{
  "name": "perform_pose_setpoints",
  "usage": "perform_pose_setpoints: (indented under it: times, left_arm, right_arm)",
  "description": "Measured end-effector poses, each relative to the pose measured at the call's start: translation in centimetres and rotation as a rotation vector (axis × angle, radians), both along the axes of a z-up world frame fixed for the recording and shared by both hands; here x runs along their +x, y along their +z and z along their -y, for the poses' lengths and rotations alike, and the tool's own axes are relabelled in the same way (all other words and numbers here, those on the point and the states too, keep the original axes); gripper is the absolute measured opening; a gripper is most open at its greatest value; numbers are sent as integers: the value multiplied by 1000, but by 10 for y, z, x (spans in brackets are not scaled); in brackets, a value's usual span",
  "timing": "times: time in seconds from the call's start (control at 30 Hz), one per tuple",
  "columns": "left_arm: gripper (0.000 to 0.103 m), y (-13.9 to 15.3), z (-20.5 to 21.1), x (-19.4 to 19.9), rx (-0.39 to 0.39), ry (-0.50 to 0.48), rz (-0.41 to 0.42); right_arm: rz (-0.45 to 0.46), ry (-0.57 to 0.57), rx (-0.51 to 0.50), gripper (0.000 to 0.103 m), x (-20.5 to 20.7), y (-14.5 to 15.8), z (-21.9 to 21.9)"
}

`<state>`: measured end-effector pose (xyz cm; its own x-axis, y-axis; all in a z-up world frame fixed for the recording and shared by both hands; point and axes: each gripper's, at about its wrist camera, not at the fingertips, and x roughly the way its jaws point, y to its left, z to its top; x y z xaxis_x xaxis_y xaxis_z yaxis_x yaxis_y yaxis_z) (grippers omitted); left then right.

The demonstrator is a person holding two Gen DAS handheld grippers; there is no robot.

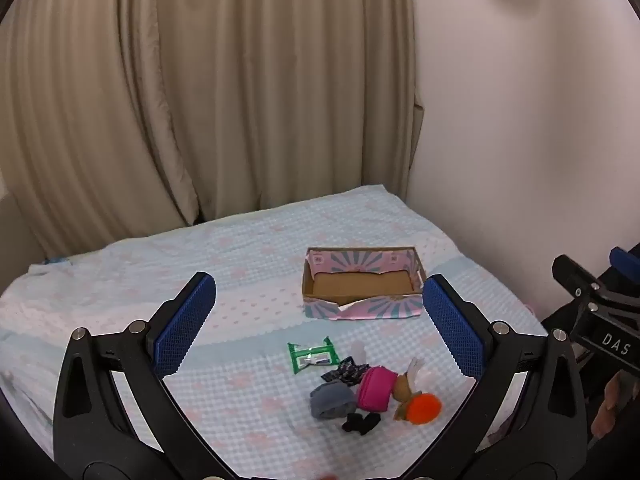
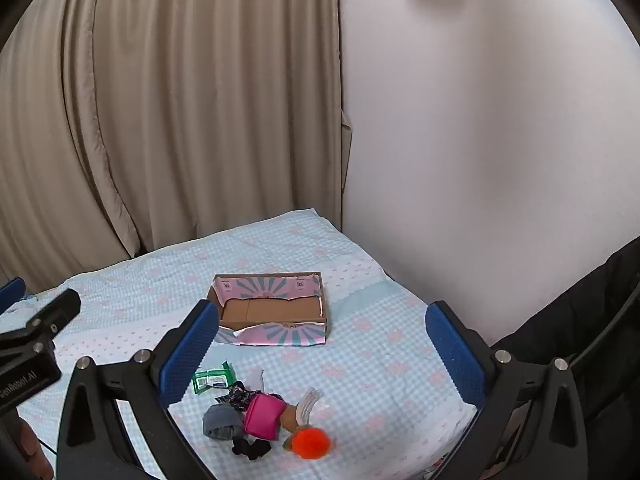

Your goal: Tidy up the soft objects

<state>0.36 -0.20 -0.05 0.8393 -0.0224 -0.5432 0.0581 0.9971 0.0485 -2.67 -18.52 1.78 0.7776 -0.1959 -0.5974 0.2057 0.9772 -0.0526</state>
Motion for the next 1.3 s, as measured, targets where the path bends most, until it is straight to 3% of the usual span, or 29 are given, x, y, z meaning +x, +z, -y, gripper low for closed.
perform_pose_setpoints:
  times: [0.13, 0.27, 0.43, 1.3]
  left_arm:
    - [103, 5, -2, -7, -26, 9, 45]
    - [103, 6, 10, 0, 1, 23, 32]
    - [103, 7, -4, -6, -32, 16, 53]
    - [103, 4, 6, -16, -17, -2, 77]
  right_arm:
    - [1, 3, -9, 103, 1, 1, 0]
    - [7, 2, -9, 103, -1, 2, 0]
    - [10, 0, -7, 103, -2, 0, 3]
    - [23, -2, -2, 103, -4, 7, 1]
